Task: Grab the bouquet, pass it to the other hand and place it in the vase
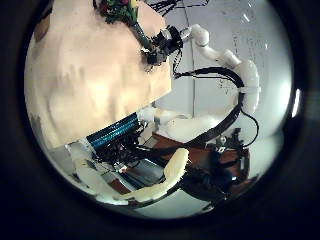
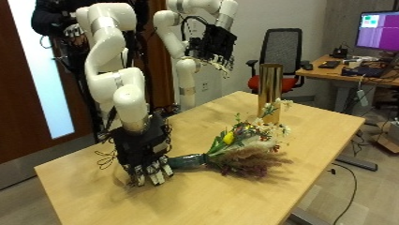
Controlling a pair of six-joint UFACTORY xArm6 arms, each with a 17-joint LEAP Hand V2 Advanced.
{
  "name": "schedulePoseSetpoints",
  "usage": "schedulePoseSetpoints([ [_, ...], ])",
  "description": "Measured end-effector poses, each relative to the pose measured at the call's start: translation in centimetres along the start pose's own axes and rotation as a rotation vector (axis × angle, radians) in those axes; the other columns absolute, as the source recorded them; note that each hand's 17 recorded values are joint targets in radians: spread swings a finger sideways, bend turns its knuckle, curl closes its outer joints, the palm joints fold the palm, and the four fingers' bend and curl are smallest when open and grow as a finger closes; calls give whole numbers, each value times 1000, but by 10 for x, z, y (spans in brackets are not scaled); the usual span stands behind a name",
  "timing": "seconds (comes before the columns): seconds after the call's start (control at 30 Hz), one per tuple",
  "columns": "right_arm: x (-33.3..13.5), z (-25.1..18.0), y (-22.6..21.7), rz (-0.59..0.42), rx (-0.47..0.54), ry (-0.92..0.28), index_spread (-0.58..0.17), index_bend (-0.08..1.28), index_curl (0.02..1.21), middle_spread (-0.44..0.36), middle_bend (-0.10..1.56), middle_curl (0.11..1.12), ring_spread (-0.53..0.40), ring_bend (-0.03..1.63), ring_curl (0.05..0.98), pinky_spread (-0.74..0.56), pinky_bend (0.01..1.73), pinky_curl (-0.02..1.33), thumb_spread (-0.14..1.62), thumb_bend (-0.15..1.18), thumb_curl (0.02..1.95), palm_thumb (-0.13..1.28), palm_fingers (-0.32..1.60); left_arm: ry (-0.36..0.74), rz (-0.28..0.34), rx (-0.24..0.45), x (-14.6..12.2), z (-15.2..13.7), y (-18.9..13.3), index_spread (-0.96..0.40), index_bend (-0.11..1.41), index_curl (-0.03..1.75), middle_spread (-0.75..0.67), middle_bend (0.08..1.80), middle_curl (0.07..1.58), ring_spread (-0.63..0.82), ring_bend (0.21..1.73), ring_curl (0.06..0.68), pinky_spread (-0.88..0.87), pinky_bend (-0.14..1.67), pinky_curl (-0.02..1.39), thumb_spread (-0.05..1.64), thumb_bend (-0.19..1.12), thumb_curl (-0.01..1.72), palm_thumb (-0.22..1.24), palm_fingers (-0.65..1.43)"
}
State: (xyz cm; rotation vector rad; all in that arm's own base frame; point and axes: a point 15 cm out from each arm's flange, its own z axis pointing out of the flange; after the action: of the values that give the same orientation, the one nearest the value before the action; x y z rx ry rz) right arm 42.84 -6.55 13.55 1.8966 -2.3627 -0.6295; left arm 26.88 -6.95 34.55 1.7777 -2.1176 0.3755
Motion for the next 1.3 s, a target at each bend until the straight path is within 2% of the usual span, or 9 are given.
schedulePoseSetpoints([
  [0.13,-1,-3,-1,-3,-32,-5,-205,191,338,30,390,349,-98,816,175,5,571,175,926,-20,511,899,688,0,1,1,0,-1,0,320,177,333,541,188,268,650,417,213,573,218,317,763,-38,329,188,0],
  [0.23,-2,0,1,-5,-57,-6,-236,192,354,-32,431,364,-186,886,193,-154,693,170,916,-23,517,907,872,1,0,2,0,-1,0,322,178,331,541,187,269,651,416,213,573,217,316,763,-38,329,188,1],
  [0.43,-5,-4,3,-15,-85,0,-263,195,379,-81,473,386,-243,924,213,-310,809,152,892,-25,525,906,959,-1,2,7,0,-2,-1,322,179,334,541,185,268,649,412,213,573,215,316,763,-38,329,188,3],
  [0.77,-13,-6,0,-31,-109,7,-310,257,457,-153,574,441,-281,998,279,-457,941,160,826,-31,537,893,1164,-1,7,12,2,-4,-1,322,180,337,540,184,266,648,409,212,573,211,316,767,-38,328,189,6],
  [0.93,-16,-5,-3,-30,-99,13,-343,367,518,-191,683,484,-284,1026,314,-521,967,173,787,-35,544,878,1231,1,9,16,2,-4,-1,322,179,337,540,185,268,648,407,212,573,209,316,767,-38,328,189,8],
  [0.97,-16,-5,-2,-31,-100,13,-358,447,551,-209,764,512,-290,1041,330,-549,950,172,774,-34,547,874,1329,1,9,16,2,-4,-1,322,179,337,540,185,269,645,405,212,573,209,316,767,-38,328,189,7],
  [1.1,-17,-5,-3,-28,-97,15,-350,713,646,-224,909,558,-284,1104,382,-591,954,199,769,-25,554,889,1411,0,11,18,3,-5,-1,322,179,337,540,185,269,644,406,212,573,208,316,767,-38,328,189,8],
  [1.27,-24,-6,-11,-41,-66,26,-299,893,711,-192,1088,613,-239,1250,461,-447,1173,343,783,-7,579,991,1384,-1,11,22,3,-6,-1,322,178,336,540,186,269,646,405,212,573,207,316,767,-37,329,190,9],
  [1.3,-25,-8,-15,-42,-49,27,-291,924,727,-182,1140,632,-224,1302,487,-376,1272,399,721,18,625,1080,1326,-1,10,22,3,-6,-1,322,178,336,537,186,269,646,405,212,573,207,316,767,-37,329,190,9],
])
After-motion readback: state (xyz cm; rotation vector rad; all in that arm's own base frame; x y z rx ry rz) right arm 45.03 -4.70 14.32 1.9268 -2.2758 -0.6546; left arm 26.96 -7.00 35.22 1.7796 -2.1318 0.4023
